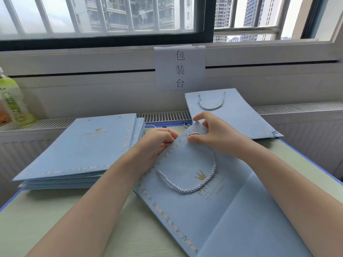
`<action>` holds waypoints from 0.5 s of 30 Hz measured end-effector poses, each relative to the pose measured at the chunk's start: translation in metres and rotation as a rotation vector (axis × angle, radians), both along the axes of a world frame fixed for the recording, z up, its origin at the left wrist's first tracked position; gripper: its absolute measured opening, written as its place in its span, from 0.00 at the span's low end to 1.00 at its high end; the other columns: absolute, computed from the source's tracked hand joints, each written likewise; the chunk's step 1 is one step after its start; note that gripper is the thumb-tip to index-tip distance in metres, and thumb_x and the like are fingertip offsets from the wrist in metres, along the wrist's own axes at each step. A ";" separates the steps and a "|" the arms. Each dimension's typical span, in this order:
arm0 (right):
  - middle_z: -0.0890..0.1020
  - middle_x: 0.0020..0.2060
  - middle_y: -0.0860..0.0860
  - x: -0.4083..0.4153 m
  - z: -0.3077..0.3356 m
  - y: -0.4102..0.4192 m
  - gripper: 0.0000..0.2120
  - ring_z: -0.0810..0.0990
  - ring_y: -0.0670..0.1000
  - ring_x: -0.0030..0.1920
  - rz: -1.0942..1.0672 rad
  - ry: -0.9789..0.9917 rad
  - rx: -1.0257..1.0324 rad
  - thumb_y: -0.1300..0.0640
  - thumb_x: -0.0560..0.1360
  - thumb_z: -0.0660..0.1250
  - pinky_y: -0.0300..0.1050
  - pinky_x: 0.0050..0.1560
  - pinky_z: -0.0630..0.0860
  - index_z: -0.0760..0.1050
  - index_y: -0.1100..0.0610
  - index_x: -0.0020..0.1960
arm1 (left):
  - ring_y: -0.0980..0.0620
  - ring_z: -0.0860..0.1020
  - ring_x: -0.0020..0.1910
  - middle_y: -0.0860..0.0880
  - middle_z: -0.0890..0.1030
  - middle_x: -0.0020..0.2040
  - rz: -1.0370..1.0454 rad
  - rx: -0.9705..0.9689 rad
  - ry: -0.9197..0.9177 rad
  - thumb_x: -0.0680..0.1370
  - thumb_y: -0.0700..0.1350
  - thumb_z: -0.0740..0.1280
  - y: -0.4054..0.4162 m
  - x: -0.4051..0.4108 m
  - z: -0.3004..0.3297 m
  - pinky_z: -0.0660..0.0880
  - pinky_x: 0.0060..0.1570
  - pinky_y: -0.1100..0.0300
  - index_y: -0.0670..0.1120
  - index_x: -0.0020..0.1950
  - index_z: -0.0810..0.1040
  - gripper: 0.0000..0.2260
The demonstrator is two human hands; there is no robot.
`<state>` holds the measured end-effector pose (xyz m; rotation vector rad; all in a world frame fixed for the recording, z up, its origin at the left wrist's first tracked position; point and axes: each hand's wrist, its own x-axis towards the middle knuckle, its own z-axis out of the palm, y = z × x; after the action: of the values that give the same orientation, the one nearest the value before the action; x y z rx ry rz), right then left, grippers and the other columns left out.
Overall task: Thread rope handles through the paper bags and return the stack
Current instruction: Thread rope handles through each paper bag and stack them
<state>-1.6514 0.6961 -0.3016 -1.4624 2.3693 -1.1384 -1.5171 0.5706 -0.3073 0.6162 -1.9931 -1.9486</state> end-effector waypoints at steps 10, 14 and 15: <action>0.75 0.37 0.46 0.008 0.004 0.004 0.11 0.74 0.42 0.38 0.194 0.008 -0.113 0.55 0.75 0.68 0.37 0.41 0.71 0.73 0.50 0.56 | 0.50 0.82 0.31 0.41 0.84 0.41 -0.102 0.056 0.067 0.76 0.29 0.59 0.003 0.007 0.005 0.78 0.30 0.62 0.40 0.51 0.82 0.14; 0.76 0.41 0.49 0.009 0.005 0.004 0.12 0.76 0.47 0.40 0.219 -0.060 -0.108 0.57 0.73 0.71 0.43 0.45 0.76 0.73 0.50 0.55 | 0.51 0.81 0.30 0.43 0.84 0.40 -0.176 0.060 0.031 0.77 0.33 0.62 -0.002 0.012 0.005 0.77 0.27 0.63 0.46 0.46 0.84 0.13; 0.75 0.40 0.48 0.009 0.005 0.004 0.13 0.76 0.46 0.39 0.224 -0.070 -0.111 0.57 0.73 0.71 0.42 0.43 0.76 0.73 0.50 0.55 | 0.52 0.81 0.29 0.44 0.84 0.39 -0.177 0.051 0.020 0.77 0.35 0.64 -0.003 0.012 0.005 0.76 0.26 0.64 0.47 0.46 0.85 0.11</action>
<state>-1.6423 0.6999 -0.2964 -1.6443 2.0642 -1.2567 -1.5053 0.5678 -0.3022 0.4424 -2.0536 -2.1041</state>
